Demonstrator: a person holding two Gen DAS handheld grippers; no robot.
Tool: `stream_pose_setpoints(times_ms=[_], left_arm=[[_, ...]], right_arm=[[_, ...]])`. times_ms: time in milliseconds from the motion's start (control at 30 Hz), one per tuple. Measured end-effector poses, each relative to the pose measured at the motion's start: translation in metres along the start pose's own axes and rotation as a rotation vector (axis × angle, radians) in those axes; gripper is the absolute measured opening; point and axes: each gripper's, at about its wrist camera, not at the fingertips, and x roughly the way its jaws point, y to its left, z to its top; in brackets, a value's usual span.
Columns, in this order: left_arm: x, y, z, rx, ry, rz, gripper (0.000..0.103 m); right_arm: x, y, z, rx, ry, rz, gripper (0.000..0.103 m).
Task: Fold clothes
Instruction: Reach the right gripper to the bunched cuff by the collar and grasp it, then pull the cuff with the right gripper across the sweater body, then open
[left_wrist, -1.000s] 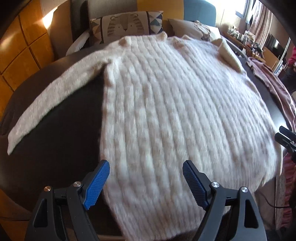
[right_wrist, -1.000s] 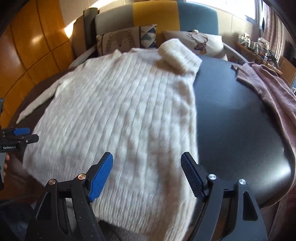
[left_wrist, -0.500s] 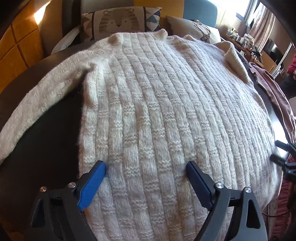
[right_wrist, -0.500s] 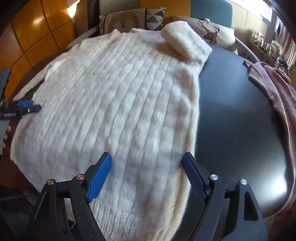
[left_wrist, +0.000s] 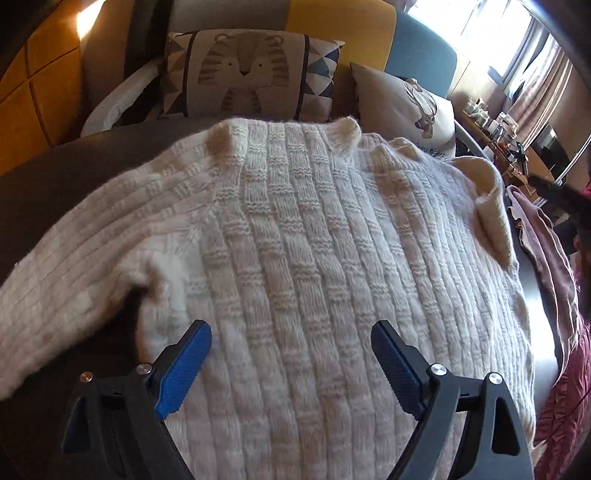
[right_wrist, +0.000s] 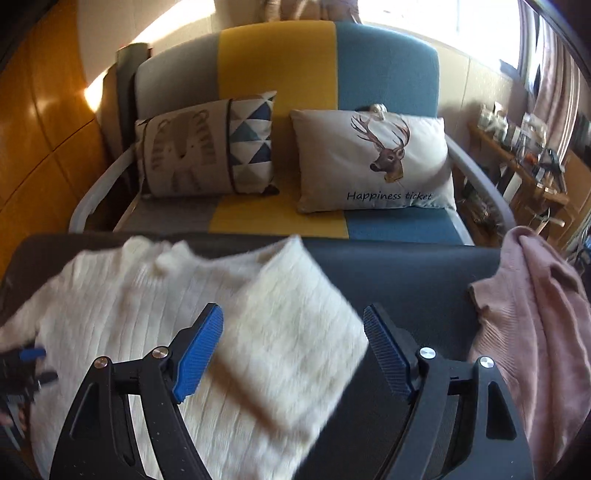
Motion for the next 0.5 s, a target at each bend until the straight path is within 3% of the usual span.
stream_pose_setpoints(times_ms=[300, 467, 500], left_arm=[[0.014, -0.004, -0.003, 0.053, -0.004, 0.012, 0.092], [0.019, -0.011, -0.003, 0.076, -0.016, 0.033, 0.097], [0.020, -0.012, -0.003, 0.080, -0.017, 0.038, 0.099]], right_arm=[[0.095, -0.033, 0.041, 0.164, 0.118, 0.095, 0.081], [0.130, -0.029, 0.036, 0.114, 0.237, 0.069, 0.073], [0.134, -0.028, 0.033, 0.096, 0.255, 0.060, 0.065]])
